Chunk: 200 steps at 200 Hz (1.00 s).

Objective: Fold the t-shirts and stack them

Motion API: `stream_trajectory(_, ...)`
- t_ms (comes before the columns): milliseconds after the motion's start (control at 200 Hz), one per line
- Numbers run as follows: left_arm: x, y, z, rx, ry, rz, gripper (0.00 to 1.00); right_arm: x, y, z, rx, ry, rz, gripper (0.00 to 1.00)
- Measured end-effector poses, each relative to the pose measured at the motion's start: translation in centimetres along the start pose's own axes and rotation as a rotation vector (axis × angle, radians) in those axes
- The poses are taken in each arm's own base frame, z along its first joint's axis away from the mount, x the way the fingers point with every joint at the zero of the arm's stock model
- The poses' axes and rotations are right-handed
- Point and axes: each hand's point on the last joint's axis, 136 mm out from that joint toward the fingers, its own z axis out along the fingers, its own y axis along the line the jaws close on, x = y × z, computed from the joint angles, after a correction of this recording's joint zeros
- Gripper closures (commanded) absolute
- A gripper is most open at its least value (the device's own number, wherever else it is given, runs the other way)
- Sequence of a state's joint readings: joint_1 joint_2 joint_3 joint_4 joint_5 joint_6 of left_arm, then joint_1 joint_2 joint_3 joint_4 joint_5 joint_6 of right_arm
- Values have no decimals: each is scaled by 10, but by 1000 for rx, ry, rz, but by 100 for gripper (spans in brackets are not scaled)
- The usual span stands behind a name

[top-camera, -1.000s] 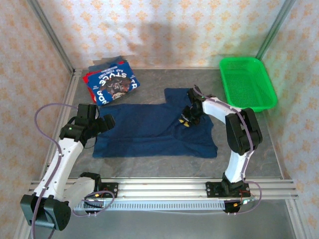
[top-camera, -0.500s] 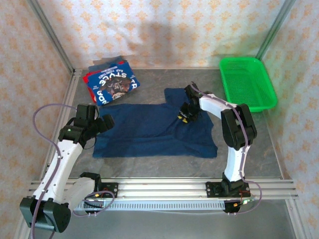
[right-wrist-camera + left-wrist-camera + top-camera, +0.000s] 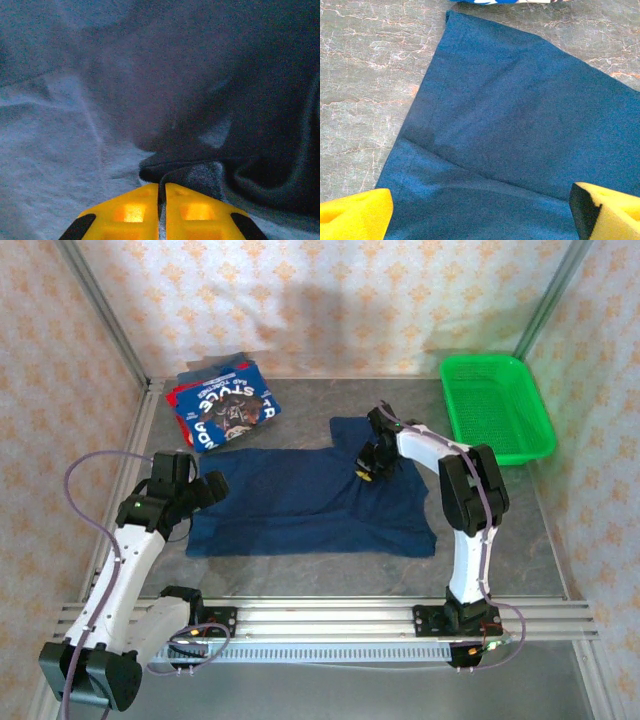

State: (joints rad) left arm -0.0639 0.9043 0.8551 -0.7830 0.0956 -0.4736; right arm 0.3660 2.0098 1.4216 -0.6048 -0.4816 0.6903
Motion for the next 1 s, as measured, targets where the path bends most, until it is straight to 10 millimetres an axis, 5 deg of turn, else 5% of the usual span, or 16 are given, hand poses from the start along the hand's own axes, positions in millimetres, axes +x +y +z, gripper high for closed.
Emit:
stream_trajectory(465, 13, 6, 9, -17, 33, -24, 8, 2, 26, -2, -113, 45, -115, 39)
stream_trajectory(560, 13, 6, 9, -16, 34, -25, 7, 2, 28, -33, -161, -4, -147, 27)
stream_trajectory(731, 12, 6, 9, -14, 31, -32, 6, -5, 31, -136, -293, -208, -201, 19)
stream_trajectory(816, 11, 5, 11, -14, 31, -32, 6, -15, 15, -180, -313, -319, -178, 19)
stream_trajectory(911, 11, 4, 17, -20, 42, -31, 6, -26, -19, -192, -280, -368, -106, 19)
stream_trajectory(1001, 13, 1, 26, -20, 71, -31, 6, -26, -57, -168, -214, -329, -22, 19)
